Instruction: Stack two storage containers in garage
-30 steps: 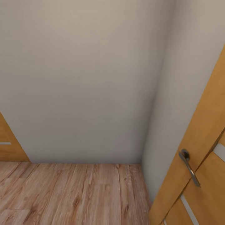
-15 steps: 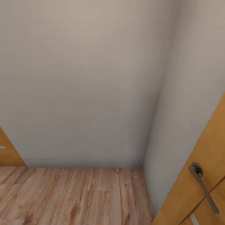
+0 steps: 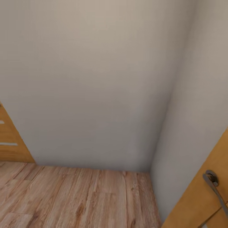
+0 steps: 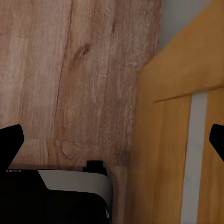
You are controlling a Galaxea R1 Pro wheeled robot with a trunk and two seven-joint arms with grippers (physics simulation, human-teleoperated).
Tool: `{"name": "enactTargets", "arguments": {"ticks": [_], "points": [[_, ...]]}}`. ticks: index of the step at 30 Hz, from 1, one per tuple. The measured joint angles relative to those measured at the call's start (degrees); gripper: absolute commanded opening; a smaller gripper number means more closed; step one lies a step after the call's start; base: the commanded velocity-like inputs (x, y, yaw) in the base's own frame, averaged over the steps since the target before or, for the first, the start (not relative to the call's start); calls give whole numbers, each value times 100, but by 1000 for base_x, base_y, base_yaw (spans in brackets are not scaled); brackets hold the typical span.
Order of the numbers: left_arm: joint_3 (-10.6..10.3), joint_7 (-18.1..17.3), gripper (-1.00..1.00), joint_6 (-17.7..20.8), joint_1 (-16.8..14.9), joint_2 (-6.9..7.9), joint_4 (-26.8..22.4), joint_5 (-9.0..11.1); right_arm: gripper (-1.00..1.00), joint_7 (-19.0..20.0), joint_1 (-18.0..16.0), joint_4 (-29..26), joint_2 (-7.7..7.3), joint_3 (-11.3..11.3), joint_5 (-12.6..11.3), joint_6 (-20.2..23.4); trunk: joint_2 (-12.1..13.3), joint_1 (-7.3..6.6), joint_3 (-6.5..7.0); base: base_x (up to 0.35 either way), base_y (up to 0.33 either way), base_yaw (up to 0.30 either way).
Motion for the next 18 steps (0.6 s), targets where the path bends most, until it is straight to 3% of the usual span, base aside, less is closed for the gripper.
{"name": "enactTargets", "arguments": {"ticks": [18], "points": [[0,0,100,0,-1,-3,1,-16,100,0,0,0,0,1,0,0,1,0,0,0,0,258]]}}
